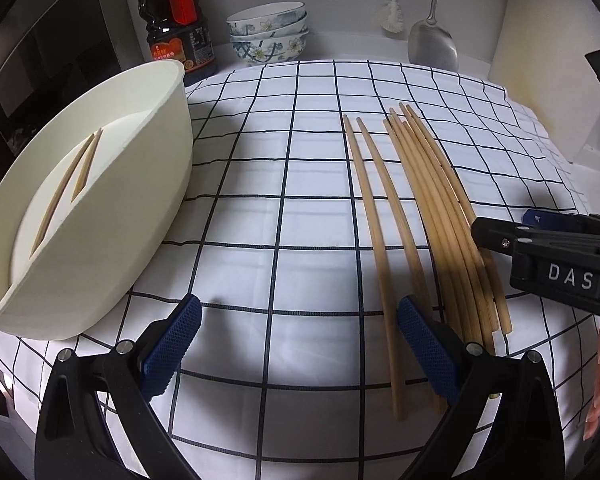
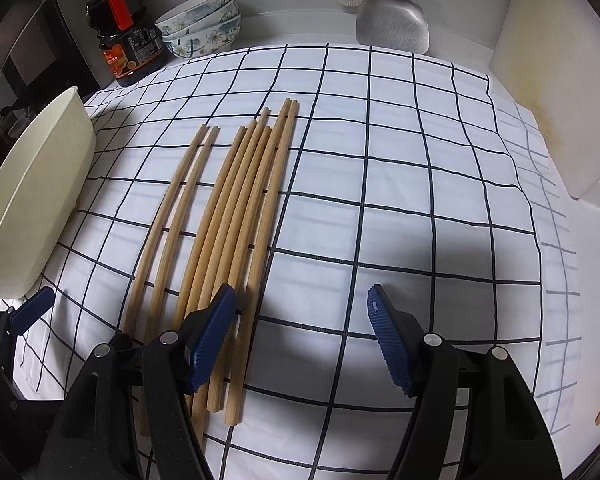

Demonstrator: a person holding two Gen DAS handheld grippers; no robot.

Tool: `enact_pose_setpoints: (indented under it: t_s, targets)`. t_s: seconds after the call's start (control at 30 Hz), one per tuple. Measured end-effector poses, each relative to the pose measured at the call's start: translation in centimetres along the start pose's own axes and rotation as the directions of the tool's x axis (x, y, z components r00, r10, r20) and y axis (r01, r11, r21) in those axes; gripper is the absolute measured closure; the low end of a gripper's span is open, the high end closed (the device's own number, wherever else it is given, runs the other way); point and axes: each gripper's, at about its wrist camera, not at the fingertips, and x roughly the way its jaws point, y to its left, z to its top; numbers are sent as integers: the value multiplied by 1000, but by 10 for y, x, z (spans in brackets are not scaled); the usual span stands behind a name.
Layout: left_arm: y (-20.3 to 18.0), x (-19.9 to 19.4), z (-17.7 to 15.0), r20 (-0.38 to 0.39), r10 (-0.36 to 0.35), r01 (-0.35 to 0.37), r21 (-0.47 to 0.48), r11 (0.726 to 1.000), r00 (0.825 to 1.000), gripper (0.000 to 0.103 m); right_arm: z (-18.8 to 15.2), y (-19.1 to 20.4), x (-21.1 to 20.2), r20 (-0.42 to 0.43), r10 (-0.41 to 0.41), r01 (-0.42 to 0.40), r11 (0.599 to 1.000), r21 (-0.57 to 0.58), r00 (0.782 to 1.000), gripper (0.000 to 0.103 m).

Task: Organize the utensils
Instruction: 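Grasp another chopstick with the right tool while the left tool grasps one too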

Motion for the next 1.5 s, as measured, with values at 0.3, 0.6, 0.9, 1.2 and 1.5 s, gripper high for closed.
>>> enact_pose_setpoints:
  t_s: [0.3, 0.6, 0.9, 1.2, 1.5]
  targets:
    - [6, 1, 6, -8, 1, -1, -17, 1000, 1000, 6, -1, -2, 1, -9, -11, 10, 1000, -12, 1000, 37]
    - [5, 1, 7, -6, 16, -16, -15, 1000, 1000, 6, -3, 1, 3, -15, -48, 47, 998, -30, 999, 37]
    - [12, -1, 7, -3, 13, -14, -34, 999, 1000, 6, -2, -13, 2, -2, -55, 55, 998, 3, 998, 37]
    - [6, -3, 15, 5, 42, -42, -14, 999, 999, 6, -3, -28, -1, 1, -76, 76, 997, 27, 997, 37]
    - [2, 6, 18, -24, 39, -39, -6, 999, 999, 6, -3, -27, 0, 3, -80, 80, 996, 26, 997, 36]
